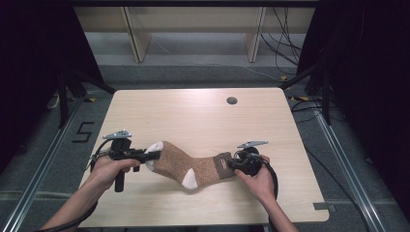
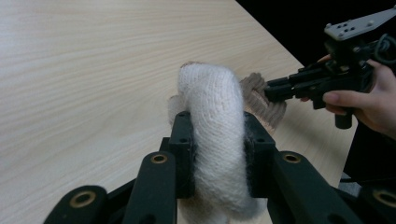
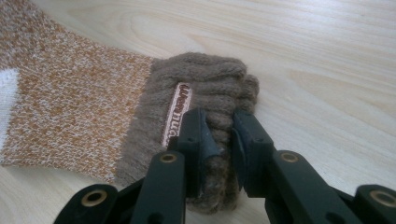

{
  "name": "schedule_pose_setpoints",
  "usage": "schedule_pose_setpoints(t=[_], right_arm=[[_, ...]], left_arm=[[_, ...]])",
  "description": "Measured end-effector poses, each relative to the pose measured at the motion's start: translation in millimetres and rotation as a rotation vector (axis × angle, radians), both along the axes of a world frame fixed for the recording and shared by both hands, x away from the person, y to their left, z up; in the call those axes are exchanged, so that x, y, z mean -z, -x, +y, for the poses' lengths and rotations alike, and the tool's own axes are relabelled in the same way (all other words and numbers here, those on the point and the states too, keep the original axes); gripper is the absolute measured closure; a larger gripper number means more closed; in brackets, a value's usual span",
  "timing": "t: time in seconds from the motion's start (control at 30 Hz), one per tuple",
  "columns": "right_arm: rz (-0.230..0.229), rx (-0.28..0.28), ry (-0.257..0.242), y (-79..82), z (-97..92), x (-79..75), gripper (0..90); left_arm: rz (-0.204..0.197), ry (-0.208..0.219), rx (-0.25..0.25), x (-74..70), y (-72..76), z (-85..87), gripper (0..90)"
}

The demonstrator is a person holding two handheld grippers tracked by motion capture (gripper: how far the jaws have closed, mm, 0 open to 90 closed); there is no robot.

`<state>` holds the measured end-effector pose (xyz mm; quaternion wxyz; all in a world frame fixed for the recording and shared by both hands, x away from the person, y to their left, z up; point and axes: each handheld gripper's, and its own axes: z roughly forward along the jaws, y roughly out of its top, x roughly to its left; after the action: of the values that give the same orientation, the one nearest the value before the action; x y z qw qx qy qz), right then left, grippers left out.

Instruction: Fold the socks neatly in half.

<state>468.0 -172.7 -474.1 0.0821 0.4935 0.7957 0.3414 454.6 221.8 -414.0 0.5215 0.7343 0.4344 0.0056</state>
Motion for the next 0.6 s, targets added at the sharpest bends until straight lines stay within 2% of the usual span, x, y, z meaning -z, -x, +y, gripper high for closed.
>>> schedule_pose_setpoints(t=[0.03, 0.07, 0.1, 0.17, 0.23, 0.37, 0.4, 0.43, 0.47, 0.53, 0.57, 0.6], right_arm=[[0.024, 0.02, -0.017, 1.5, 3.5, -0.5, 74.9], [0.036, 0.011, -0.003, 0.8, 3.3, -1.4, 74.9], [-0.008, -0.012, 0.005, -1.6, 3.0, 0.5, 74.9], [0.039, 0.005, 0.017, -0.4, 6.0, -1.3, 74.8], [0.023, 0.003, -0.009, -0.4, 6.8, -0.2, 74.8], [0.035, 0.012, -0.023, 0.1, 8.1, 0.0, 74.9], [-0.005, -0.011, -0.017, -2.2, 7.3, 2.0, 74.9], [-0.007, -0.014, -0.012, -2.9, 7.3, 2.1, 74.9], [0.035, 0.006, -0.012, -1.2, 8.9, 0.2, 74.9], [0.024, 0.006, -0.013, -1.2, 10.1, 0.5, 74.9], [0.041, 0.007, -0.01, -1.6, 10.9, 0.1, 74.9], [-0.006, -0.02, -0.008, -3.9, 10.2, 2.0, 74.9]], left_arm=[[-0.003, 0.007, 0.004, -1.5, -0.6, -1.3, 70.3], [-0.009, 0.004, 0.001, -3.1, -0.9, -2.7, 70.4], [-0.013, 0.011, 0.003, -4.1, -1.4, -4.6, 70.4], [-0.02, 0.019, 0.002, -5.9, -1.4, -8.3, 70.4], [-0.029, 0.02, 0.001, -7.5, -1.2, -11.4, 70.5], [-0.036, 0.019, 0.0, -11.0, -1.5, -16.6, 70.5], [-0.037, 0.018, -0.004, -12.1, -1.7, -18.2, 70.5], [-0.044, 0.027, 0.003, -12.2, -2.3, -19.7, 70.6], [-0.044, 0.023, 0.003, -13.5, -2.4, -21.4, 70.7], [-0.049, 0.026, 0.002, -14.7, -2.7, -25.1, 70.8], [-0.047, 0.031, 0.003, -15.4, -3.0, -27.4, 70.8], [-0.047, 0.026, 0.011, -16.3, -3.4, -28.8, 70.8]])
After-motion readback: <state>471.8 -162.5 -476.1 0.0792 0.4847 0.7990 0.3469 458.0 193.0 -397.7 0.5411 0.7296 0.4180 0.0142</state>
